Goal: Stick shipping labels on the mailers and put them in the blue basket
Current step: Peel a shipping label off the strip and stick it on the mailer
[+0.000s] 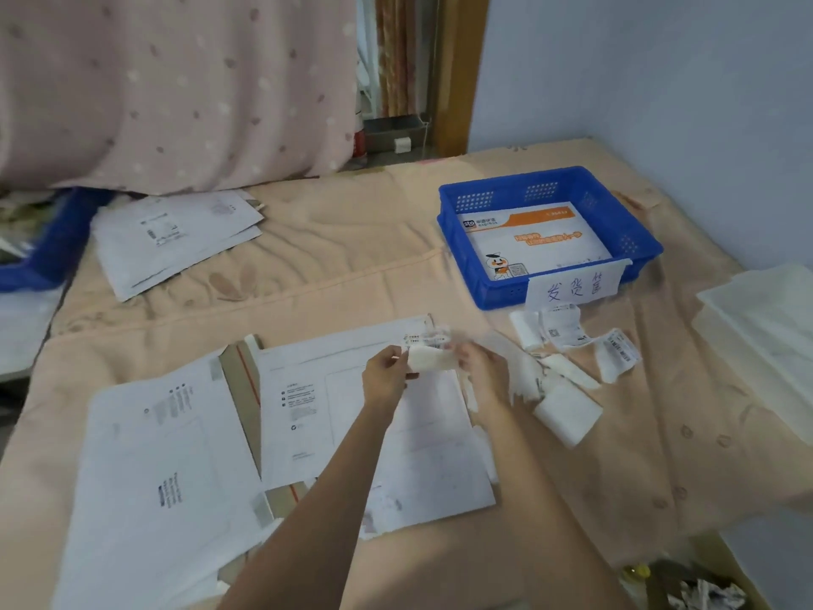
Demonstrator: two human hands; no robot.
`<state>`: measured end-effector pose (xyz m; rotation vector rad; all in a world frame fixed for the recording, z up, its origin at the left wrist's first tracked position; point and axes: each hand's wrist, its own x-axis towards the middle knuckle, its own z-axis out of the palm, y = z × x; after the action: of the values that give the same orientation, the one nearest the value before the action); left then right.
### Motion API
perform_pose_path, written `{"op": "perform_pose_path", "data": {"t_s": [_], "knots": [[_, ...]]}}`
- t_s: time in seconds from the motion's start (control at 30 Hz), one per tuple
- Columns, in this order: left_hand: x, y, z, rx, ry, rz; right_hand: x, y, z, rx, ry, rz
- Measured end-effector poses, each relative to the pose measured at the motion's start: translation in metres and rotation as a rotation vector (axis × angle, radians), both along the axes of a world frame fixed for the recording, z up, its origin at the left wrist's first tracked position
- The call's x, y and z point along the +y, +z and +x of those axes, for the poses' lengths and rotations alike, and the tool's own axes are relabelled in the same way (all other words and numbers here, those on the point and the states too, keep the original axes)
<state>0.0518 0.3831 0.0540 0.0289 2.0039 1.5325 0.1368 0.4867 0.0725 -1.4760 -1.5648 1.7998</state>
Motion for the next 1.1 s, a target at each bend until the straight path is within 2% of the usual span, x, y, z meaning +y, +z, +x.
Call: {"op": "perform_pose_path", "data": {"t_s": [0.1, 0.2, 0.4, 0.53, 0.73, 1.1], "knots": [[-0.022, -0.007, -0.007, -0.015, 0.031, -0.019, -0.003, -0.015, -0.015, -0.055, 0.105, -0.101], [-0.037, -0.017, -0.016, -0.003, 0.071, -0.036, -0.011, -0.031, -0.027, -0.089, 0.194, -0.107], [-0.054, -0.028, -0.030, 0.046, 0.134, -0.076, -0.028, -0.046, -0.044, -0.163, 0.386, 0.058], [-0.059, -0.042, -0.034, 0.127, 0.044, -0.143, -0.040, -0.058, -0.053, -0.165, 0.408, 0.115], [-0.057, -0.058, -0.032, 0.205, -0.056, -0.264, -0.047, -0.077, -0.054, -0.263, 0.519, 0.349], [-0.053, -0.067, -0.032, 0.387, -0.174, -0.420, -0.047, -0.090, -0.055, -0.291, 0.562, 0.452]]}}
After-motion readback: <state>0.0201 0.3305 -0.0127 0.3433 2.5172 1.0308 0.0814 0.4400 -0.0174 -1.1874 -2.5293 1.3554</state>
